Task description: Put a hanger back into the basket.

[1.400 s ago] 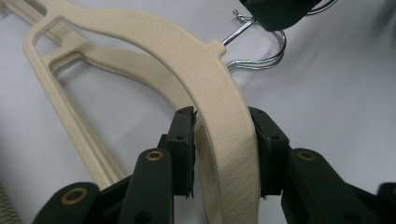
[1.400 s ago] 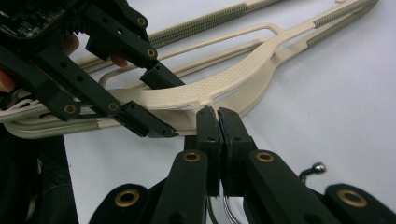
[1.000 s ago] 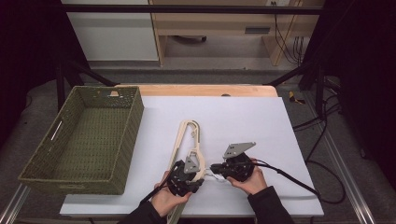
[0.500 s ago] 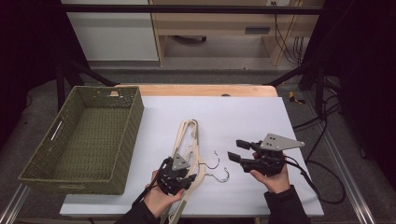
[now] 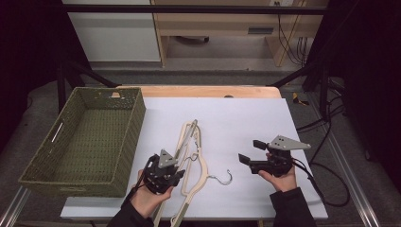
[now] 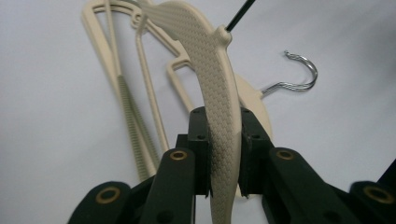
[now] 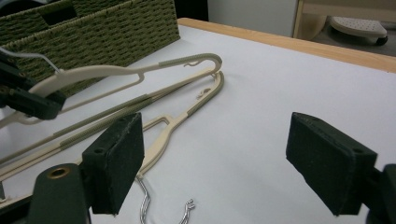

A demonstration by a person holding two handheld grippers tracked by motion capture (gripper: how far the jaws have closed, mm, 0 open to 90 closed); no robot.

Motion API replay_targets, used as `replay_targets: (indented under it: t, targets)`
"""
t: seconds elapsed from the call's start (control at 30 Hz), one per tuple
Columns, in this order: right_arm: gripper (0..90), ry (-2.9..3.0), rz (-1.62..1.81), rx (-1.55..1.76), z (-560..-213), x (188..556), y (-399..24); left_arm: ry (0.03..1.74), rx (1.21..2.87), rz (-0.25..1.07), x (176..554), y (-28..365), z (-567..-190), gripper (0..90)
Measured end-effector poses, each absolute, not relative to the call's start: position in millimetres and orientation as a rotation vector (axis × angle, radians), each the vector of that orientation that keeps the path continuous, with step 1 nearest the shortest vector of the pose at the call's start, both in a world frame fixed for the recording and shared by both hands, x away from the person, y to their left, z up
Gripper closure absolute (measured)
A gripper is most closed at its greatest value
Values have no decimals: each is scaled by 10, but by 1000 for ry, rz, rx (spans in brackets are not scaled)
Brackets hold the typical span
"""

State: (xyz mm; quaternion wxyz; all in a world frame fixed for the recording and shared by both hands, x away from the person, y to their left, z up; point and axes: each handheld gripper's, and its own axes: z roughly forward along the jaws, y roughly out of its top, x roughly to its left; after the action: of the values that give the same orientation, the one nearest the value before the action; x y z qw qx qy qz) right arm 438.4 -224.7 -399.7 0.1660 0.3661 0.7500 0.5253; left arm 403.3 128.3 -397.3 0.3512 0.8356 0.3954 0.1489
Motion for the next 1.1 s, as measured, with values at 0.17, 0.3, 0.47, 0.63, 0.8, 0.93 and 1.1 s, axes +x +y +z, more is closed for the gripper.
replay_targets:
  t: [0.17,0.3,0.47,0.63,0.8,0.93,1.1]
  targets:
    - [172,2137,1487,1051,-4025,4391,-2246,1074,2134,439,4049,1432,-3900,802]
    - [160,2148,1473,1045,-4039,4395,-2241,1108,2129,514,4074,1559,-3849,830]
    - [152,2143,1470,1051,-4044,4397,-2233,1130,2085,528,4108,1715,-3790,855]
    - [136,2139,1476,1048,-4042,4392,-2236,1106,2041,565,4086,1816,-3700,856]
    - [114,2127,1488,1052,-4025,4380,-2247,1029,1987,546,4029,1911,-3536,856]
    - [97,2108,1494,1051,-4009,4373,-2266,985,1973,570,3987,1954,-3403,855]
    - [93,2095,1499,1050,-3999,4371,-2275,933,1939,532,3977,2013,-3243,856]
